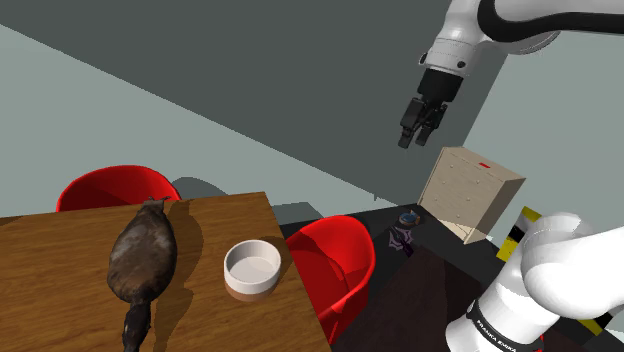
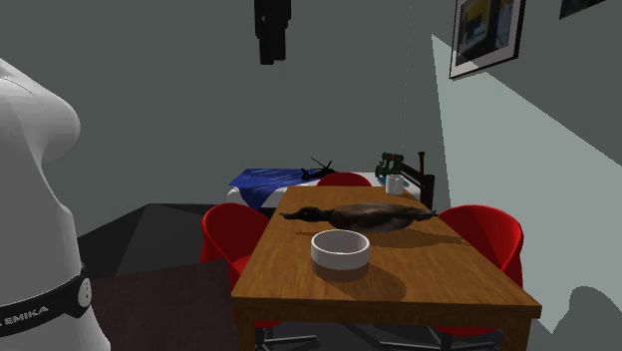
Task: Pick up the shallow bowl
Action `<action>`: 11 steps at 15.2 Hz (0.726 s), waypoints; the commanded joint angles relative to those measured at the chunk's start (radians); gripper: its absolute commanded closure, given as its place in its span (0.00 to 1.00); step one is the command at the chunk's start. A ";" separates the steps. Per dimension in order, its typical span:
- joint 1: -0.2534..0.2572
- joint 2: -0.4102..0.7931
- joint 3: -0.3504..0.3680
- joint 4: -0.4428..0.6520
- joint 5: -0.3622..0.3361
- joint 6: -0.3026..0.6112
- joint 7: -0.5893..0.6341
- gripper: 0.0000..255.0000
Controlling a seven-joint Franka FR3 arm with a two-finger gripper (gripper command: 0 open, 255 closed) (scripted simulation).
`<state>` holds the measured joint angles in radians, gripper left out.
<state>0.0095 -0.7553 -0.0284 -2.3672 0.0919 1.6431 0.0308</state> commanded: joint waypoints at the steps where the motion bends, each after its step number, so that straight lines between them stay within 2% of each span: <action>1: 0.000 0.000 0.000 0.000 0.000 0.000 0.000 0.00; 11: 0.034 0.227 0.099 -0.110 0.029 0.334 0.065 0.00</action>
<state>0.0411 -0.5590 0.0622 -2.4688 0.1193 1.9373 0.0909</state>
